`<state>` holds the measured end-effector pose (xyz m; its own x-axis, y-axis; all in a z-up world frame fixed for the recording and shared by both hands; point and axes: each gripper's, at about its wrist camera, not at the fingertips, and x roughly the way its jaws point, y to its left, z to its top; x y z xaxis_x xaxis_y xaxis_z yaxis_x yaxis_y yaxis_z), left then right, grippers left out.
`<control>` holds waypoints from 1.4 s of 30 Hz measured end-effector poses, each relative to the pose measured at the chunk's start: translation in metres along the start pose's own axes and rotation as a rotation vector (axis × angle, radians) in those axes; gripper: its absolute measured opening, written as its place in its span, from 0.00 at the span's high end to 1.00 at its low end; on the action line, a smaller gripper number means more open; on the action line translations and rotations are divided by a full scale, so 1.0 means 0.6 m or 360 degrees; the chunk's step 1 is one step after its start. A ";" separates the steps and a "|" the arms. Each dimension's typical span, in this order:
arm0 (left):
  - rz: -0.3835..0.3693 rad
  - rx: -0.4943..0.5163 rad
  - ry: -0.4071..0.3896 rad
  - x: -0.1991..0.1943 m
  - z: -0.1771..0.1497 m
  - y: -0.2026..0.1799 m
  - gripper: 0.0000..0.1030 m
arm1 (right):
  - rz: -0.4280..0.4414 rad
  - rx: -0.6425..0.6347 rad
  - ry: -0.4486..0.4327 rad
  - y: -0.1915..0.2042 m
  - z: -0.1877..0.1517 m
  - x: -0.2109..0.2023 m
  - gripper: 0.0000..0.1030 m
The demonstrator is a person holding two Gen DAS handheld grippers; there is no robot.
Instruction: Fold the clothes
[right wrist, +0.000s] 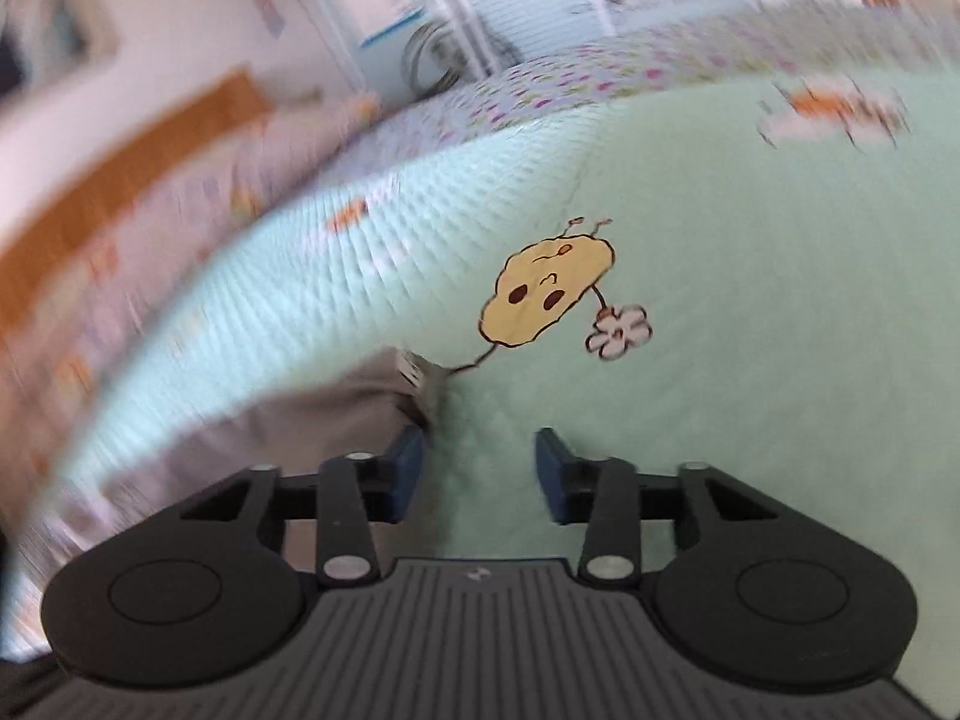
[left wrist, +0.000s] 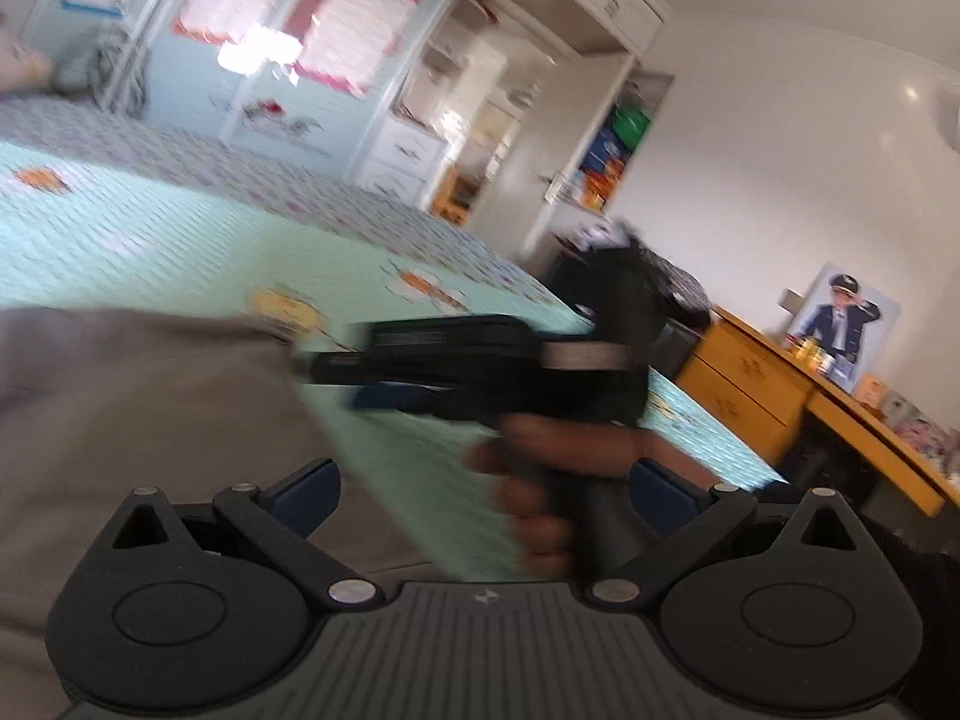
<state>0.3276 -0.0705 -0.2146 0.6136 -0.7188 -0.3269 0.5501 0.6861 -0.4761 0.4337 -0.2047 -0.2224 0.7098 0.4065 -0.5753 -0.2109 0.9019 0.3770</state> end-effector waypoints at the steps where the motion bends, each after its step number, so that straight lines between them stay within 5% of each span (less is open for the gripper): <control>1: -0.0021 -0.0058 0.0012 0.014 -0.002 0.005 0.01 | -0.0031 -0.0057 0.0002 -0.001 0.002 0.004 0.79; 5: -0.0068 -0.0215 0.0073 0.048 -0.027 0.027 0.01 | 0.0001 -0.0176 0.0020 -0.009 0.006 0.014 0.89; 11: -0.0055 -0.0072 0.0100 0.064 -0.049 0.019 0.00 | 0.0166 -0.0215 -0.0001 -0.007 -0.011 -0.001 0.89; 23: 0.0033 0.0045 0.0225 0.069 -0.058 0.006 0.02 | 0.0196 0.0015 -0.0023 -0.024 0.053 0.058 0.89; 26: -0.0004 0.0003 0.0205 0.059 -0.061 0.014 0.02 | 0.0238 0.0016 -0.0060 -0.029 0.035 0.015 0.83; 28: -0.0007 0.0010 0.0202 0.056 -0.063 0.016 0.02 | 0.0276 0.0003 -0.0045 -0.034 0.010 -0.013 0.54; 29: -0.0005 0.0019 0.0202 0.054 -0.064 0.016 0.02 | 0.0283 0.0004 -0.0045 -0.036 0.003 -0.018 0.49; 35: 0.0003 0.0026 0.0204 0.056 -0.061 0.015 0.02 | 0.0294 -0.0012 -0.0006 -0.025 0.004 0.005 0.49; 42: 0.0013 0.0044 0.0217 0.058 -0.061 0.009 0.02 | 0.0293 -0.0003 0.0011 -0.027 0.013 0.041 0.88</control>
<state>0.3313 -0.0959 -0.2586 0.5366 -0.7206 -0.4392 0.5620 0.6933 -0.4510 0.4600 -0.2106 -0.2370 0.6545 0.5655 -0.5018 -0.3379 0.8125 0.4750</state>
